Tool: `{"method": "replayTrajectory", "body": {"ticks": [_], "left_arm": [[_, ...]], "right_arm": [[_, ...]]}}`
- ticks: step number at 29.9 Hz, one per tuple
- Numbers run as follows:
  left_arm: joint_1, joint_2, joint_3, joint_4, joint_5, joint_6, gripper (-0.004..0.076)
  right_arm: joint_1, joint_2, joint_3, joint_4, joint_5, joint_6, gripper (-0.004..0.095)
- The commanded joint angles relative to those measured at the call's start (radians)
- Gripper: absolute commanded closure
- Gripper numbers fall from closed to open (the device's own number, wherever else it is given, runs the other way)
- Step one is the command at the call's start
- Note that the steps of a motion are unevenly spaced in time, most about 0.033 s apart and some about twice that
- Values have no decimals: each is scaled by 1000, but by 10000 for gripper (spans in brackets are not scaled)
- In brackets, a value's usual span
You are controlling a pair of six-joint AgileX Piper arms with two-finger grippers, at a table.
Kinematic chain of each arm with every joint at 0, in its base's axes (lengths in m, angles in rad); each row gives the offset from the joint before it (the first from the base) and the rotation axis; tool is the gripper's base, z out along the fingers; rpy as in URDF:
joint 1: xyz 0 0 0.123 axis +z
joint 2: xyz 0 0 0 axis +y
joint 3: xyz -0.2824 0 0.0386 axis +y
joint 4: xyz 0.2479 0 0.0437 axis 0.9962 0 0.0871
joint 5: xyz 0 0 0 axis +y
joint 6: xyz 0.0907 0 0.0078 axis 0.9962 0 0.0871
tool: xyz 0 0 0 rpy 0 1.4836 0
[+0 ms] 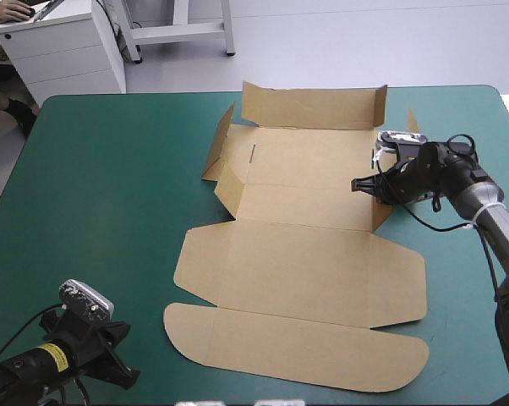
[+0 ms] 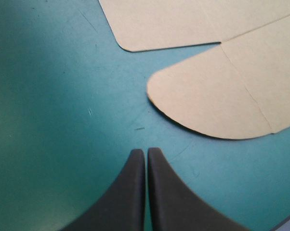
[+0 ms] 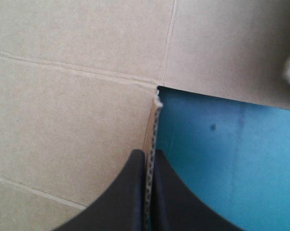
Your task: Fold the box
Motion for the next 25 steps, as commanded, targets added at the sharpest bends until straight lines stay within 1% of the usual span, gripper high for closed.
{"method": "replayTrajectory", "body": {"ticks": [1, 4, 6, 10, 13, 16, 19, 21, 25], "left_arm": [[-2, 13, -84, -7, -51, 1, 731], [-2, 13, -147, -7, -51, 1, 731], [-2, 13, -185, -7, -66, 1, 731], [-2, 13, -255, -7, -115, 2, 731], [-2, 13, -299, 1, -140, 2, 731], [-2, 13, -325, 29, -151, 2, 731], [-2, 13, -329, 53, -161, 2, 731], [-2, 13, -329, 74, -160, 2, 731], [-2, 13, -329, 83, -160, 2, 731]], "right_arm": [[-5, -39, -131, 1, 24, -159, 928], [-4, -39, -217, 1, 84, -275, 928], [-4, -39, -274, 5, 104, -353, 928], [-4, -39, -352, 20, 111, -478, 928], [-4, -37, -381, 82, 102, -611, 928], [-1, -35, -391, 189, 79, -806, 928], [18, -28, -391, 294, 30, -955, 928], [50, -17, -391, 313, -15, -1044, 928], [120, 15, -391, 305, -77, -1185, 928]]}}
